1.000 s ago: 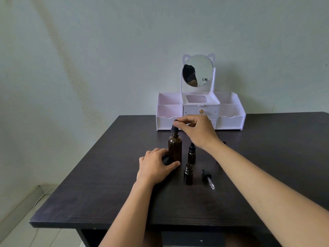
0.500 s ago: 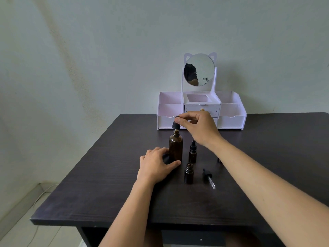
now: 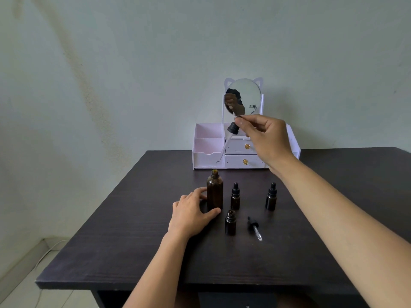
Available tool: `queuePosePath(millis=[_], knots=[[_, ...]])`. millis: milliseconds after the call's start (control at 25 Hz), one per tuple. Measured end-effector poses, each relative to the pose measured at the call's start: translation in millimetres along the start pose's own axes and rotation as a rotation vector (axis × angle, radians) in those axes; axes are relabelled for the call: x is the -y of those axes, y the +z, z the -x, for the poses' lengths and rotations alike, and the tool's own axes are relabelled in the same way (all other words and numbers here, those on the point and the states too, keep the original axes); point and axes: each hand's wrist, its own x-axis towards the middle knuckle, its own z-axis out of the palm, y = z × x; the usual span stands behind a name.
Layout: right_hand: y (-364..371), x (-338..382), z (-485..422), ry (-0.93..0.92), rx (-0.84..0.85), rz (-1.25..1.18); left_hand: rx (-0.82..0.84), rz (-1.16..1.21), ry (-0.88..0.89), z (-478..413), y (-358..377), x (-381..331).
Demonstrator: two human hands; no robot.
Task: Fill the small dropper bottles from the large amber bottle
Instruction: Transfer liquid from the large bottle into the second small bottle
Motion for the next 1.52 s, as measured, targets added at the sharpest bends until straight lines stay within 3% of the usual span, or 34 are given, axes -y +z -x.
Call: queuePosePath(millis=[120, 240, 520, 760, 1520], knots=[[-16.5, 9.0, 4.6, 0.034, -0.036, -0.038, -0.047, 0.242, -0.061, 7.6, -0.4, -0.2], [-32.4, 10.4, 16.8, 0.071, -0.048, -0.065, -0.042, 0.319, -0.087, 18.9, -4.0, -3.4], [-52.8, -2.0, 53.3, 0.169, -0.024, -0.089, 0.233, 0.13, 0.097, 39.4, -9.4, -26.7], [-49.0, -10.4, 74.9, 0.197, 0.013, -0.1, 0.087, 0.032, 0.147, 46.5, 5.3, -21.2], [-40.9, -23.8, 84.1, 0.201, 0.066, -0.053, 0.091, -0.011, 0.19, 42.9, 8.2, -16.4]])
